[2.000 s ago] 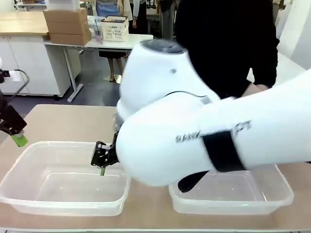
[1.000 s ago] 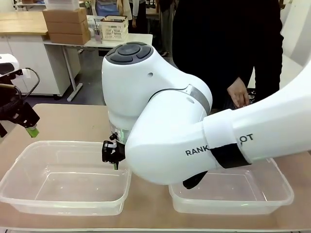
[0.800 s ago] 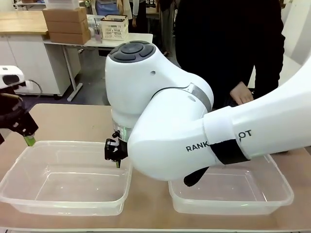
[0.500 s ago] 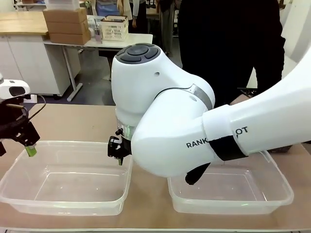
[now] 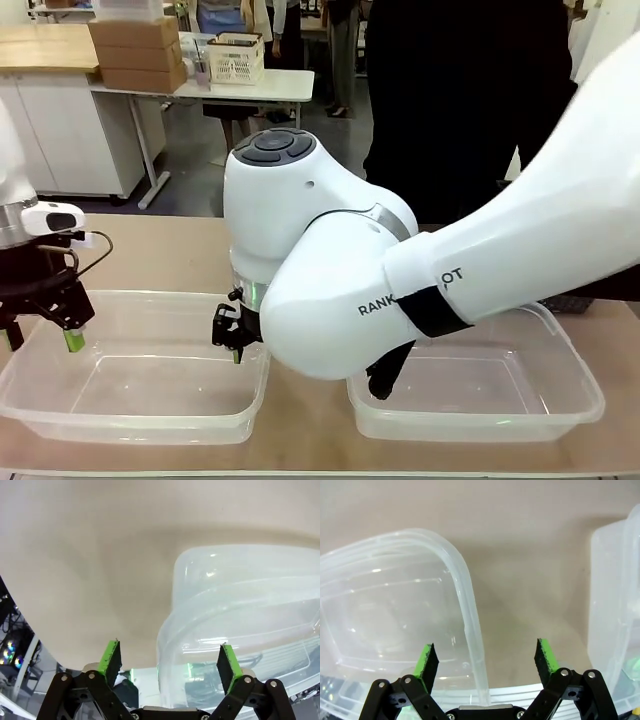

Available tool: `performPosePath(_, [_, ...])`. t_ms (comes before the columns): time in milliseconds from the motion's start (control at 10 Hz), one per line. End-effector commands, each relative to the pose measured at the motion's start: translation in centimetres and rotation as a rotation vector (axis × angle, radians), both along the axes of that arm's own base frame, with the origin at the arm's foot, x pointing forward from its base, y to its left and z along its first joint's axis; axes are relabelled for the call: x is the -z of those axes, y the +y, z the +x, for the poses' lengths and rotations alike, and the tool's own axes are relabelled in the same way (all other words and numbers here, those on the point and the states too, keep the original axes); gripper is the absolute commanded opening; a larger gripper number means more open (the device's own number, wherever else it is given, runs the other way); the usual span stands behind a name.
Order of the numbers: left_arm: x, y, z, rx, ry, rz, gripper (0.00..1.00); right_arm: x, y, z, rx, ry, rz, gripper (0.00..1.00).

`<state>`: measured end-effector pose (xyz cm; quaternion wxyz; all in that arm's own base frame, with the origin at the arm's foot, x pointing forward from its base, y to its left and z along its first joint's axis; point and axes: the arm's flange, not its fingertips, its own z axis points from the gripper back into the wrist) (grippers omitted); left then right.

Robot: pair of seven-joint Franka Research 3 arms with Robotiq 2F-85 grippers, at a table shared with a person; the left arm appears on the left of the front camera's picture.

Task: Sort the waste into each basket.
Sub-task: Pick up the Organizing box on the left side of the table and lift it.

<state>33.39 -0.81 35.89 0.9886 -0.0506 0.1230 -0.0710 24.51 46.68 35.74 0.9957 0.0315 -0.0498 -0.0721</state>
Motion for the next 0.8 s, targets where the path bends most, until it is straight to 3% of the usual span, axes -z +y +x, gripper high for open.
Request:
performPosePath(0, [6.2, 0.0, -10.8, 0.007, -0.06, -0.035, 1.0, -0.2, 1.2, 0.3, 0.02, -0.016, 0.011, 1.0])
performPosePath(200, [7.0, -0.1, -10.7, 0.013, -0.037, -0.027, 1.0, -0.8, 1.0, 0.2, 0.002, -0.02, 0.008, 1.0])
performPosePath(300, [7.2, -0.3, -10.7, 0.014, -0.026, -0.013, 1.0, -0.7, 1.0, 0.0, -0.023, -0.042, -0.009, 0.87])
performPosePath(400, [7.2, -0.2, -10.8, 0.022, -0.021, -0.004, 0.44, -0.6, 1.0, 0.0, -0.036, -0.014, -0.006, 0.43])
performPosePath(500, [7.1, -0.2, -10.7, 0.019, -0.021, -0.019, 0.43, -0.6, 1.1, 0.0, -0.044, -0.01, -0.002, 0.29])
performPosePath(600, [7.0, -0.2, -10.7, 0.016, -0.029, -0.016, 0.0, -0.6, 1.1, 0.0, -0.045, -0.006, -0.001, 0.0])
performPosePath(700, [6.9, -0.2, -10.7, 0.014, -0.032, -0.011, 0.0, -0.6, 1.1, 0.1, -0.044, -0.008, -0.008, 0.0])
